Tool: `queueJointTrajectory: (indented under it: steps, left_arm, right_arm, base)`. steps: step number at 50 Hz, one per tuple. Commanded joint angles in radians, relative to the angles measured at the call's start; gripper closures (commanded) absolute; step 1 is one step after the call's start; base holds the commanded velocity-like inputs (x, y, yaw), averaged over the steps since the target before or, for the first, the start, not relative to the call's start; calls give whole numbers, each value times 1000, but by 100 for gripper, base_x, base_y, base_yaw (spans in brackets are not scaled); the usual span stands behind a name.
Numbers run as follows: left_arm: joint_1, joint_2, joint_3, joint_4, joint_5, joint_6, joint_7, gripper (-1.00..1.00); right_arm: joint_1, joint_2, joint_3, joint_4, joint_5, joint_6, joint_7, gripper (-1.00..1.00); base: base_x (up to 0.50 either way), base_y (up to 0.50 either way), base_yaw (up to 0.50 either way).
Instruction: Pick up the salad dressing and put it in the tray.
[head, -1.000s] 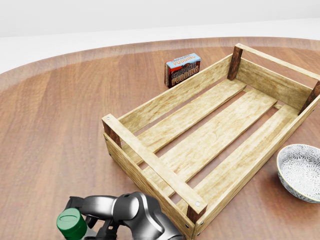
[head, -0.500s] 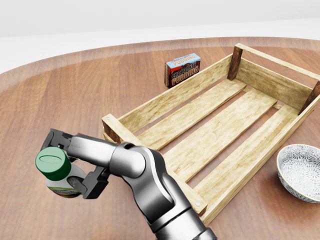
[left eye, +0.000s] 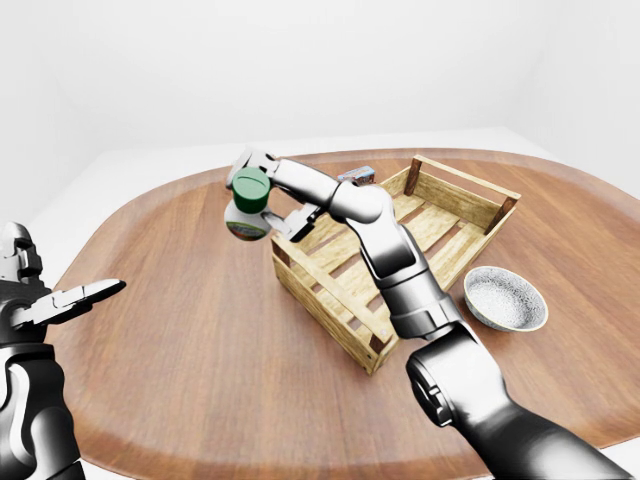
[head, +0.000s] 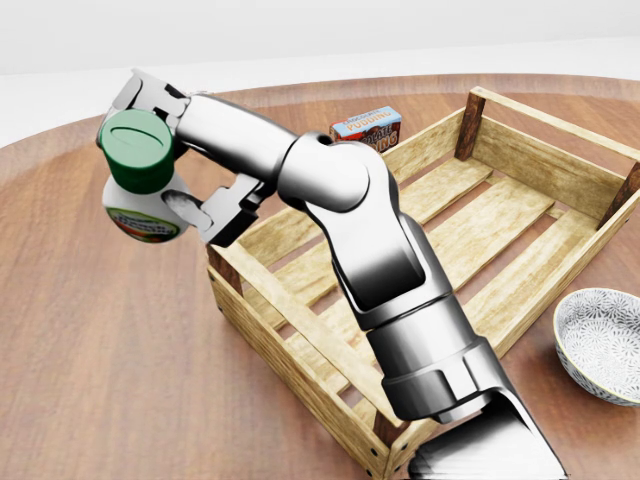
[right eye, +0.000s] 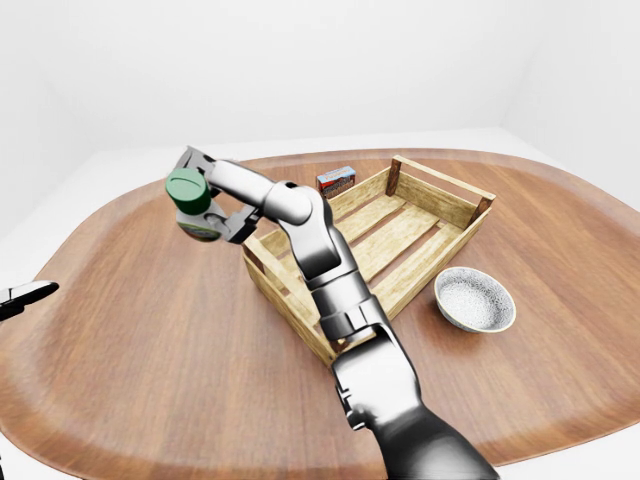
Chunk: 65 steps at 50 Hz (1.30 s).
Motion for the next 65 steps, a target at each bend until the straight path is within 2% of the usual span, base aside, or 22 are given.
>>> queueJointTrajectory:
  steps: [1,6,18,29,33,40,49,58,65]
  left_arm:
    - [1,-2,0,-7,1,0,1,-100]
    - [0,-2,-2,-12,3,0,2,-100]
    - [-3,-3,-5,-13,7,0,3,-100]
    - [-5,-9,-15,-17,13,0,5,-100]
    - [-5,-10,-20,-16,18,0,4,-100]
    - [-5,-6,-10,-15,11,0,3,-100]
    - [-7,-10,-20,-18,18,0,6,-100]
    - [-6,-9,-15,-16,14,0,3,-100]
    - [-9,-11,-27,-6,23,0,2,-100]
  right_arm:
    - [-191,-190,-113,144,140,0,0,100]
    - [-197,-279,-137,144,161,0,0,100]
    - [-90,-469,-211,54,193,0,0,100]
    - [125,-692,-341,-13,300,0,0,100]
    - [160,-737,-365,63,337,0,0,100]
    - [88,-819,-367,360,382,0,0,100]
    - [-13,-838,-332,713,342,0,0,100]
    - [-92,-780,-312,817,295,0,0,100]
    - [-105,-726,-315,858,249,0,0,100]
  base:
    - [0,0,0]
    - [0,0,0]
    - [0,0,0]
    - [0,0,0]
    - [0,0,0]
    - [0,0,0]
    - [0,0,0]
    - [0,0,0]
    - [0,0,0]
